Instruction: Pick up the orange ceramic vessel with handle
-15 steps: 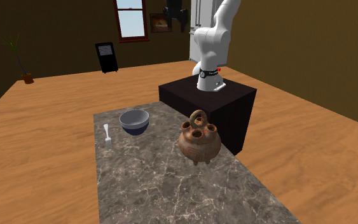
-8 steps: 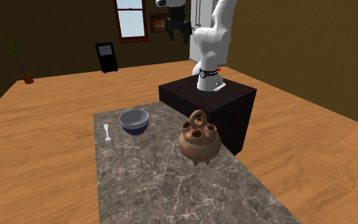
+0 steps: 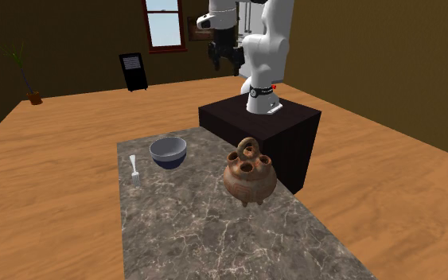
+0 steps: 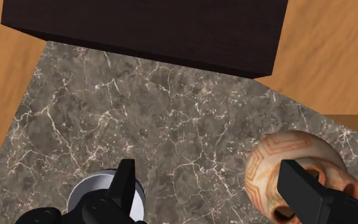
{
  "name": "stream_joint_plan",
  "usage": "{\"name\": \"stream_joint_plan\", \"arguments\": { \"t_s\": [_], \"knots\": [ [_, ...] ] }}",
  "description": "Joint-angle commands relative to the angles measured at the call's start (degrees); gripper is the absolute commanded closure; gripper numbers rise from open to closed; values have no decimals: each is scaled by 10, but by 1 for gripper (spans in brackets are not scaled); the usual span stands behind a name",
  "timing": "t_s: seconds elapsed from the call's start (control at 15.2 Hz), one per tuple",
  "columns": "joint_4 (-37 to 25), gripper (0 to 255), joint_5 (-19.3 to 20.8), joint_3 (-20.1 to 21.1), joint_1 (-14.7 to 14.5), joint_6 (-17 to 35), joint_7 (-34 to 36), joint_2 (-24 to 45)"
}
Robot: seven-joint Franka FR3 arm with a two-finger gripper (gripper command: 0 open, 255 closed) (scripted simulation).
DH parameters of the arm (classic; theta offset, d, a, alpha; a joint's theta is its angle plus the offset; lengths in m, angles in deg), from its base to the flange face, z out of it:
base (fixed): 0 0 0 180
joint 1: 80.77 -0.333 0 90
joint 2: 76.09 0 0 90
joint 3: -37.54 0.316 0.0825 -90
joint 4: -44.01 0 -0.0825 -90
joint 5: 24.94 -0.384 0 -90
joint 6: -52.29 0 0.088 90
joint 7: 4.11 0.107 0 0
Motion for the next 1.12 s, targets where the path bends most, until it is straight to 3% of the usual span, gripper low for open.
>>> {"name": "stream_joint_plan", "arguments": {
  "t_s": [0.0,0.46,1.06],
  "knots": [
    [-12,0,-4,15,-6,27,19,37],
    [-80,0,8,59,-23,102,86,176],
    [-217,0,66,85,-64,155,176,368]
  ]
}}
